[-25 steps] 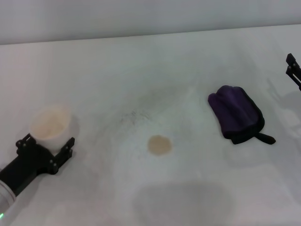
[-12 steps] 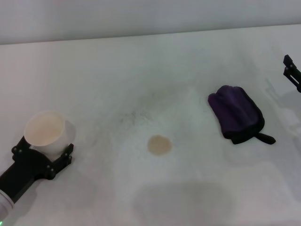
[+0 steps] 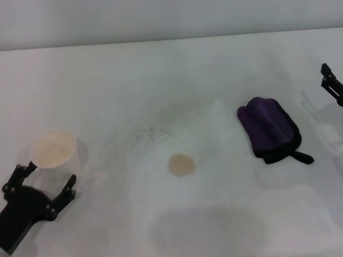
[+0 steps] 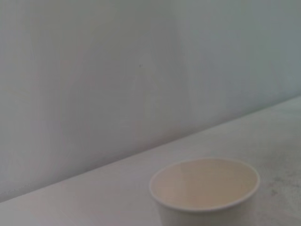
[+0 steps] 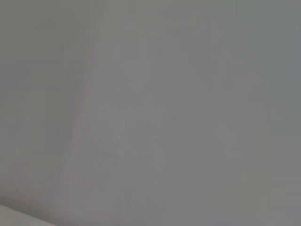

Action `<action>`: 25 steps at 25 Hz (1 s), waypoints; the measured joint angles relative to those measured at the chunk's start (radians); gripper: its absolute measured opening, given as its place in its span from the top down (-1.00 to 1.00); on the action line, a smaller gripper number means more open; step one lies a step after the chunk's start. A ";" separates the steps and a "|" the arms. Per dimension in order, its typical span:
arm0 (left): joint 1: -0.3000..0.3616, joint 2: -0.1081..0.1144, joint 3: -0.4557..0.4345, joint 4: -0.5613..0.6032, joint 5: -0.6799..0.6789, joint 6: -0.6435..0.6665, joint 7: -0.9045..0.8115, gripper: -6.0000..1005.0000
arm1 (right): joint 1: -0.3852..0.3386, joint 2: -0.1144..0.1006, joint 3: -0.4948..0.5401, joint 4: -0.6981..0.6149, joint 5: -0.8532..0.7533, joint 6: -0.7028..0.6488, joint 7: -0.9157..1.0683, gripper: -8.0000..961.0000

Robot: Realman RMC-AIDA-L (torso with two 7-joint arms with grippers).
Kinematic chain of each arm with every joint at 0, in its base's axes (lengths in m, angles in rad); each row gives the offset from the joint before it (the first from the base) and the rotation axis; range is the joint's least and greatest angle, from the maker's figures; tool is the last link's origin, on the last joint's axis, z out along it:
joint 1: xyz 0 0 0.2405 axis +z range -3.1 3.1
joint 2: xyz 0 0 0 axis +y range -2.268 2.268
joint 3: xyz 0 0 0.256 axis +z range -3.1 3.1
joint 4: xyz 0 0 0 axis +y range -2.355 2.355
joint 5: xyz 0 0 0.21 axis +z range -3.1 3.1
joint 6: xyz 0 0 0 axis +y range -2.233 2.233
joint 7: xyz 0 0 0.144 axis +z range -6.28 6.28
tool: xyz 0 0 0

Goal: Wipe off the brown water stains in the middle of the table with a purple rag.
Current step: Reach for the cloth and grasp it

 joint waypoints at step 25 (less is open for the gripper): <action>0.069 0.008 -0.002 -0.068 -0.429 0.178 -0.051 -0.76 | 0.023 -0.003 -0.232 -0.242 -0.085 -0.187 0.921 -0.81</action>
